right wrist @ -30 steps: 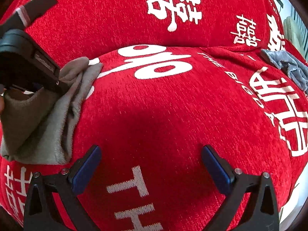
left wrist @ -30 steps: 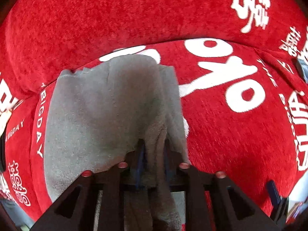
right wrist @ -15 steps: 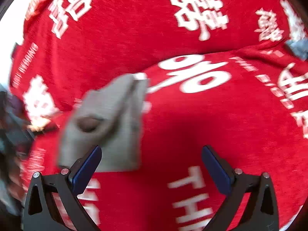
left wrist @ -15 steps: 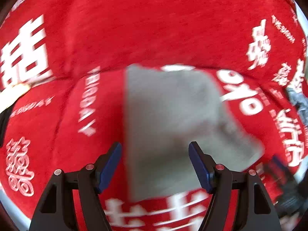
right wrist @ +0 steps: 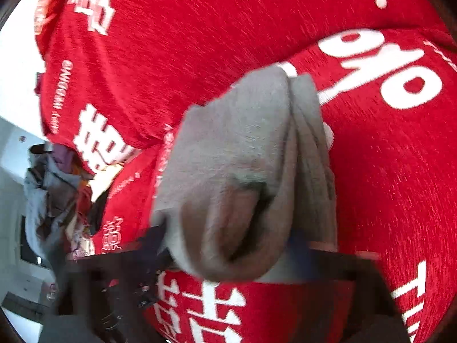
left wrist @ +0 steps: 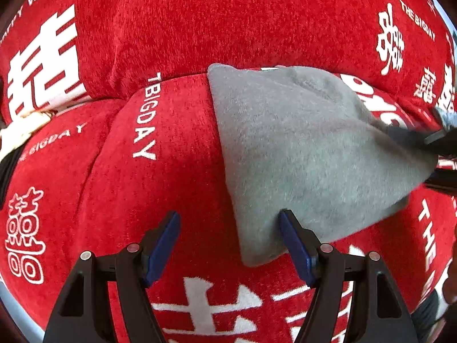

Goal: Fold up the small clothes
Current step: 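Pinch the folded sweater corner with the right gripper and tuck it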

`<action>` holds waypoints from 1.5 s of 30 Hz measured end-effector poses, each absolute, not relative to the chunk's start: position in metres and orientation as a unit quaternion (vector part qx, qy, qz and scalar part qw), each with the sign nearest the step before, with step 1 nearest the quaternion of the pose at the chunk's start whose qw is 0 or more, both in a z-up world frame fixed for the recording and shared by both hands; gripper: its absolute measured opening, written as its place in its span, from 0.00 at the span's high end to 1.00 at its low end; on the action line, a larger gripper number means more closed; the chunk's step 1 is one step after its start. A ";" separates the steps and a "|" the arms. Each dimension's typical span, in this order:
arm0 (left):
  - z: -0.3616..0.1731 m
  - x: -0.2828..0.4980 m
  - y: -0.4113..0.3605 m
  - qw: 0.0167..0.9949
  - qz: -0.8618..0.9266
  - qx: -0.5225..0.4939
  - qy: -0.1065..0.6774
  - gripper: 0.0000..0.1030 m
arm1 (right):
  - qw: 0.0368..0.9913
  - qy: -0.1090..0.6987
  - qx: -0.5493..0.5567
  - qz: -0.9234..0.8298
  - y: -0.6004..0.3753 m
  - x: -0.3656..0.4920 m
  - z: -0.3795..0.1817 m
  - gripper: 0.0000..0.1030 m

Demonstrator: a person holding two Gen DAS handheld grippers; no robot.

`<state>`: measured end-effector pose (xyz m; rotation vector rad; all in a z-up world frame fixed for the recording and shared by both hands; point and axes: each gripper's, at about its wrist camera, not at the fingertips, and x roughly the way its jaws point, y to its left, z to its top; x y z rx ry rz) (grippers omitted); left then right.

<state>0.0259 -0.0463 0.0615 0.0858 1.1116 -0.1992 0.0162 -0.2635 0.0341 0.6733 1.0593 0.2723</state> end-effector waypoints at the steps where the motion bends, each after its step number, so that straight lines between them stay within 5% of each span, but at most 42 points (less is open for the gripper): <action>1: 0.065 0.026 -0.045 0.844 -0.096 0.031 0.527 0.30 | 0.802 0.492 0.317 0.125 -0.266 0.016 0.035 0.80; 6: 0.086 0.017 -0.041 0.853 -0.129 0.006 0.506 0.30 | 0.848 0.430 0.283 0.125 -0.277 -0.010 0.058 0.86; 11: 0.048 0.029 -0.059 0.819 -0.131 0.031 0.557 0.30 | 0.821 0.479 0.293 0.107 -0.285 -0.006 0.008 0.85; 15: 0.058 0.026 -0.060 0.824 -0.140 0.022 0.548 0.30 | 0.831 0.469 0.274 0.121 -0.288 -0.011 0.021 0.79; 16: 0.065 0.027 -0.060 0.828 -0.146 0.017 0.541 0.30 | 0.835 0.461 0.271 0.129 -0.292 -0.011 0.031 0.73; 19: 0.078 0.034 -0.067 0.837 -0.150 0.014 0.526 0.30 | 0.853 0.427 0.274 0.121 -0.306 -0.002 0.049 0.24; 28: 0.075 0.060 -0.119 0.839 -0.159 0.045 0.519 0.30 | 0.835 0.456 0.283 0.118 -0.326 0.097 0.035 0.19; 30: 0.071 0.060 -0.131 0.841 -0.158 0.068 0.513 0.30 | 0.834 0.472 0.258 0.122 -0.315 0.122 0.025 0.26; 32: 0.066 0.062 -0.140 0.840 -0.158 0.082 0.513 0.30 | 0.831 0.481 0.238 0.145 -0.302 0.134 0.019 0.86; 33: 0.066 0.062 -0.141 0.840 -0.158 0.082 0.512 0.30 | 0.839 0.485 0.203 0.142 -0.293 0.138 0.020 0.91; 39: 0.072 0.068 -0.156 0.827 -0.197 0.043 0.524 0.30 | 0.878 0.424 0.167 0.144 -0.303 0.123 0.052 0.92; 45: 0.058 0.071 -0.190 0.826 -0.188 0.092 0.523 0.21 | 0.863 0.476 0.119 0.117 -0.300 0.137 0.011 0.91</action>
